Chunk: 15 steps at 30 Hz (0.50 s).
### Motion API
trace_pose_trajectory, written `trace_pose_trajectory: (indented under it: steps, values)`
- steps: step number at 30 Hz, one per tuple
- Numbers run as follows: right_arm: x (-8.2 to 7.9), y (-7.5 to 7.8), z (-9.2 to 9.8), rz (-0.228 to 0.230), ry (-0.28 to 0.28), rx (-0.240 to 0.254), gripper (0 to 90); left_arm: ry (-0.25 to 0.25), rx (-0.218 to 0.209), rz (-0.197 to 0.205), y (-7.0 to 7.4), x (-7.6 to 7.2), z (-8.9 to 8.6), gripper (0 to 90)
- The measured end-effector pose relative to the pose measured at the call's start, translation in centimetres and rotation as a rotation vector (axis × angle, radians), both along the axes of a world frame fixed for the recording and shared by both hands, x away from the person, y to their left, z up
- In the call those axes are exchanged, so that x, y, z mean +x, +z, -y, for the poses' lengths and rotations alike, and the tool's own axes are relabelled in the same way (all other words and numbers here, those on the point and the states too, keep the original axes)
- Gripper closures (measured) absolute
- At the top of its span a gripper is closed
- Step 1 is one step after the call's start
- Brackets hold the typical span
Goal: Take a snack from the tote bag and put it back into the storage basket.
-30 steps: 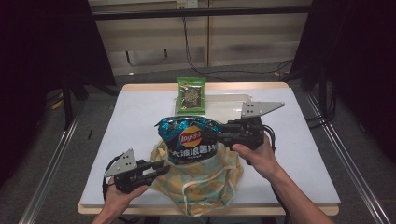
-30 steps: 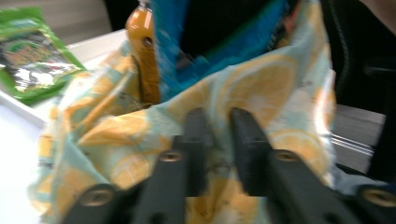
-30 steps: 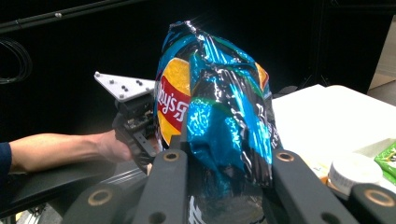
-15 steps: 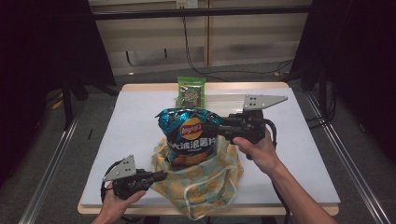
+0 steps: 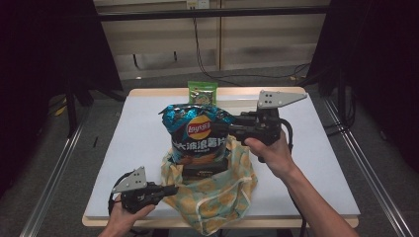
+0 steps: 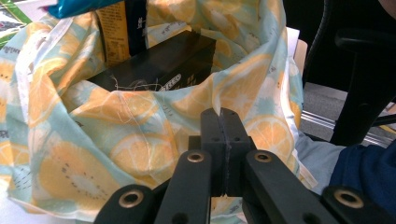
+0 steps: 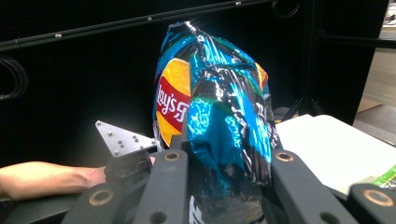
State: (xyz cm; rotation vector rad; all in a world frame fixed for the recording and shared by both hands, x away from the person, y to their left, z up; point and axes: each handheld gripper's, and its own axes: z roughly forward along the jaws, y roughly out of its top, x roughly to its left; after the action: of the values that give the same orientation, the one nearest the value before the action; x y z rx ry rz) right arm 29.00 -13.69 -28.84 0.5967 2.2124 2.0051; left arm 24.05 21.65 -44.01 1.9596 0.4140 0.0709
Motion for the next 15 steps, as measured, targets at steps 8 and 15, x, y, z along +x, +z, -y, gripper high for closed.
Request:
trace_pose_trajectory:
  steps: [8,15]
  values:
    - [0.6,0.9,0.3,-0.006,-0.014,0.017,76.9,0.039,-0.018,-0.002,0.1,0.0,-0.7,80.4]
    - [0.5,1.4,1.5,-0.006,-0.039,0.024,77.1,0.107,-0.050,-0.003,0.3,0.1,-1.1,47.8]
